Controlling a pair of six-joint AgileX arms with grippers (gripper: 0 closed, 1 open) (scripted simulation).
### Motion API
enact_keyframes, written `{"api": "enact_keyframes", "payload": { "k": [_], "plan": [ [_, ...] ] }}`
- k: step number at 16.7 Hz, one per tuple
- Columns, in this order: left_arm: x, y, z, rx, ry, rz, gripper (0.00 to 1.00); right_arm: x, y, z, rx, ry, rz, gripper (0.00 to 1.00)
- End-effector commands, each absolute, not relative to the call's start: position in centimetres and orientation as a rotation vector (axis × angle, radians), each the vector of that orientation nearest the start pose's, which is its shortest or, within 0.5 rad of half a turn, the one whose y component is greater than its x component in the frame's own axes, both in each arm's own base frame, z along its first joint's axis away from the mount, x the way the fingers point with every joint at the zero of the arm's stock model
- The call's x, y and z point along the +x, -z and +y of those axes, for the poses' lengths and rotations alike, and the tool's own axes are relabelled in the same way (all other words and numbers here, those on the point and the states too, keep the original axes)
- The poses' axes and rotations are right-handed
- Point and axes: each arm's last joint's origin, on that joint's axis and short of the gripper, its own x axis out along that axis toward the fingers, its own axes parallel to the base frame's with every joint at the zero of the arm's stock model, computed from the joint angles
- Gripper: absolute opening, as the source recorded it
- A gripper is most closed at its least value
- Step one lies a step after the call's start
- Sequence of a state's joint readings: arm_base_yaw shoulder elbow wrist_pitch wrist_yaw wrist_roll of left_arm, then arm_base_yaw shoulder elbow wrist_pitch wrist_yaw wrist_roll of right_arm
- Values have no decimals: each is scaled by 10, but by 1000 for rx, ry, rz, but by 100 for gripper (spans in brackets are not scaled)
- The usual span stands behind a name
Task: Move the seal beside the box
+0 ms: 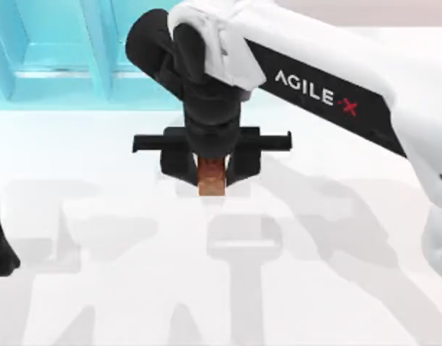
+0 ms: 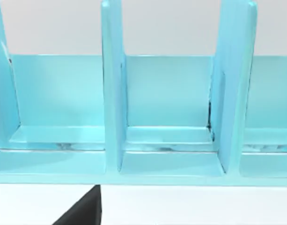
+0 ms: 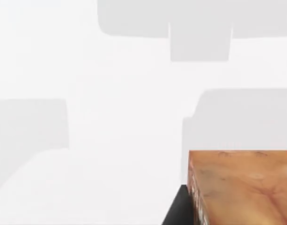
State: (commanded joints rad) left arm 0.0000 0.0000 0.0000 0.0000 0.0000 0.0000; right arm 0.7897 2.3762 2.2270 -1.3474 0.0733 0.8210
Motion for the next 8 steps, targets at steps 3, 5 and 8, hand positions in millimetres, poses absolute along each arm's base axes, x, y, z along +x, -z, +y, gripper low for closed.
{"api": "enact_keyframes", "payload": {
  "k": [3, 5, 8],
  "plan": [
    [106, -160, -1, 0, 0, 0, 100, 383, -230, 238, 25, 13, 1469, 0],
    [106, -160, -1, 0, 0, 0, 100, 401, -243, 164, 17, 8, 1468, 0],
    [106, -160, -1, 0, 0, 0, 100, 401, -256, 80, 14, 5, 1469, 0]
  ]
}}
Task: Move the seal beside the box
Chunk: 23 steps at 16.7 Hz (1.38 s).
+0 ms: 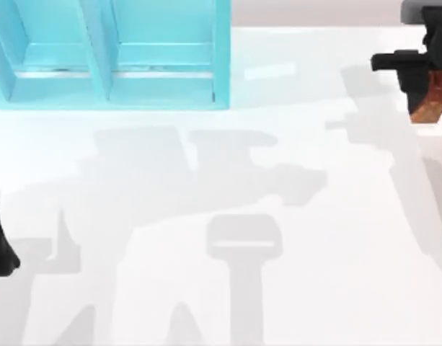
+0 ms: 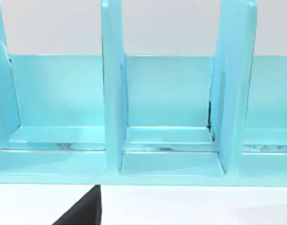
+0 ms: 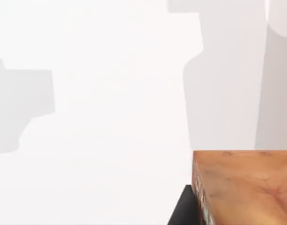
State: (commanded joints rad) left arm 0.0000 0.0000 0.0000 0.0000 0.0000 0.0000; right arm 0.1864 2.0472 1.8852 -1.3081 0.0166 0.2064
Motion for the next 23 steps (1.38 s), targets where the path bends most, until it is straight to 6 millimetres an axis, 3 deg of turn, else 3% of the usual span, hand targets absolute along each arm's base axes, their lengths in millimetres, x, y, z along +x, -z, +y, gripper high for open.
{"api": "enact_keyframes", "payload": {
  "k": [2, 4, 11, 19, 23],
  "plan": [
    [106, -160, -1, 0, 0, 0, 100, 393, -260, 48, 12, 4, 1471, 0],
    [106, -160, -1, 0, 0, 0, 100, 388, -262, 34, 12, 4, 1471, 0],
    [106, -160, -1, 0, 0, 0, 100, 391, -257, 35, 14, 6, 1466, 0],
    [106, -160, -1, 0, 0, 0, 100, 394, -201, 34, 14, 4, 1470, 0],
    [106, -160, -1, 0, 0, 0, 100, 394, -198, 34, 12, 4, 1471, 0]
  ]
}}
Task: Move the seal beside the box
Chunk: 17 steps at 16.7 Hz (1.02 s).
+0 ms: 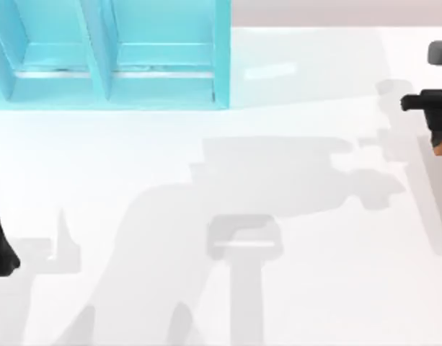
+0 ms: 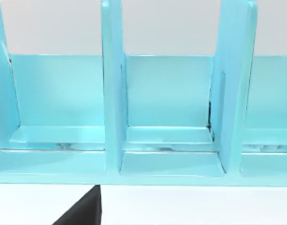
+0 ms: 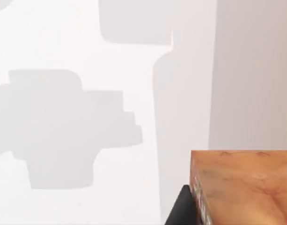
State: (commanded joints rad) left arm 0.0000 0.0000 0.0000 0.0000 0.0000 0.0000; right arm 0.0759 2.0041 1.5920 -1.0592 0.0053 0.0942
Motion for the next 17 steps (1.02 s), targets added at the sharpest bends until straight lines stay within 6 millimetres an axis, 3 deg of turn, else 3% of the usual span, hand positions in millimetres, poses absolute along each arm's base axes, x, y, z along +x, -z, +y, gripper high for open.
{"api": "enact_keyframes", "payload": {
  "k": [1, 14, 17],
  "plan": [
    [106, -160, -1, 0, 0, 0, 100, 394, -198, 34, 12, 4, 1471, 0],
    [106, -160, -1, 0, 0, 0, 100, 394, -198, 34, 12, 4, 1471, 98],
    [106, -160, -1, 0, 0, 0, 100, 394, -198, 34, 12, 4, 1471, 100]
  ]
}}
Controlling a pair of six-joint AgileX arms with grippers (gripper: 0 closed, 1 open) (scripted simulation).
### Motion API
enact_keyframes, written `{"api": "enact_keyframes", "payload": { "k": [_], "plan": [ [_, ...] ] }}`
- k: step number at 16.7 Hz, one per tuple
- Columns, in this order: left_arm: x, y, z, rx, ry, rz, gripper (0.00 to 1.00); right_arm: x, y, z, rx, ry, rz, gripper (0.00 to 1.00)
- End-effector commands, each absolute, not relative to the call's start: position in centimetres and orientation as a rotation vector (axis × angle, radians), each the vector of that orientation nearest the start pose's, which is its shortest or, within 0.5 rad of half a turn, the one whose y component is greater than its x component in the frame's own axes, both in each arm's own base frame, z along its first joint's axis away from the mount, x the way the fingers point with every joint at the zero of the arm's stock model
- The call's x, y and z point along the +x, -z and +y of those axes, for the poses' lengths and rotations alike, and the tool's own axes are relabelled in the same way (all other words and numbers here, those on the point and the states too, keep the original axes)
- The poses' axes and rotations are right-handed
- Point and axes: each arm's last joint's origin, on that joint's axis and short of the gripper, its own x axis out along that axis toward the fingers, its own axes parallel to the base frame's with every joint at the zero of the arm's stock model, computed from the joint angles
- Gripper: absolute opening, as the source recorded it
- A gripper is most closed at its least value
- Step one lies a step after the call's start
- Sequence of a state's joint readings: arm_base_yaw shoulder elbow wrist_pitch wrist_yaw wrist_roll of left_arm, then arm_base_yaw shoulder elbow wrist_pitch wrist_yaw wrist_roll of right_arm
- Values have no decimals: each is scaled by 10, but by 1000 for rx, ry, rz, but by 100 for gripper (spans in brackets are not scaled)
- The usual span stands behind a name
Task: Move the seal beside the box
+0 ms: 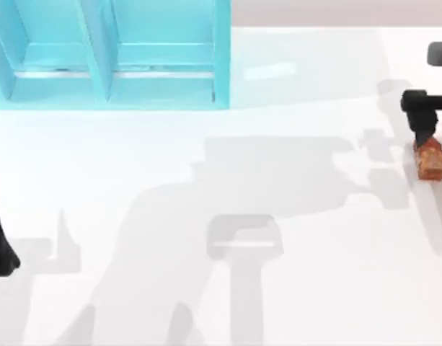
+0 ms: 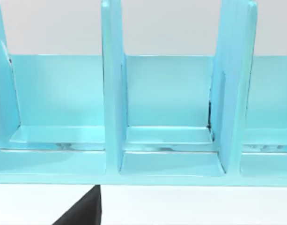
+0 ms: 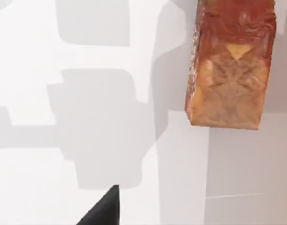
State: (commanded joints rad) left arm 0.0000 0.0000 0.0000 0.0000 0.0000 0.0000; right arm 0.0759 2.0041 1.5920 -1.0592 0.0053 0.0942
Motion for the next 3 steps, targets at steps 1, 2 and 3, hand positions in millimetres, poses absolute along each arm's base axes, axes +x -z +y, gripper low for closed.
{"api": "enact_keyframes", "payload": {
  "k": [1, 2, 3],
  "plan": [
    [106, -160, -1, 0, 0, 0, 100, 394, -198, 34, 12, 4, 1471, 100],
    [106, -160, -1, 0, 0, 0, 100, 394, -198, 34, 12, 4, 1471, 100],
    [106, -160, -1, 0, 0, 0, 100, 394, -198, 34, 12, 4, 1471, 100]
  ]
}}
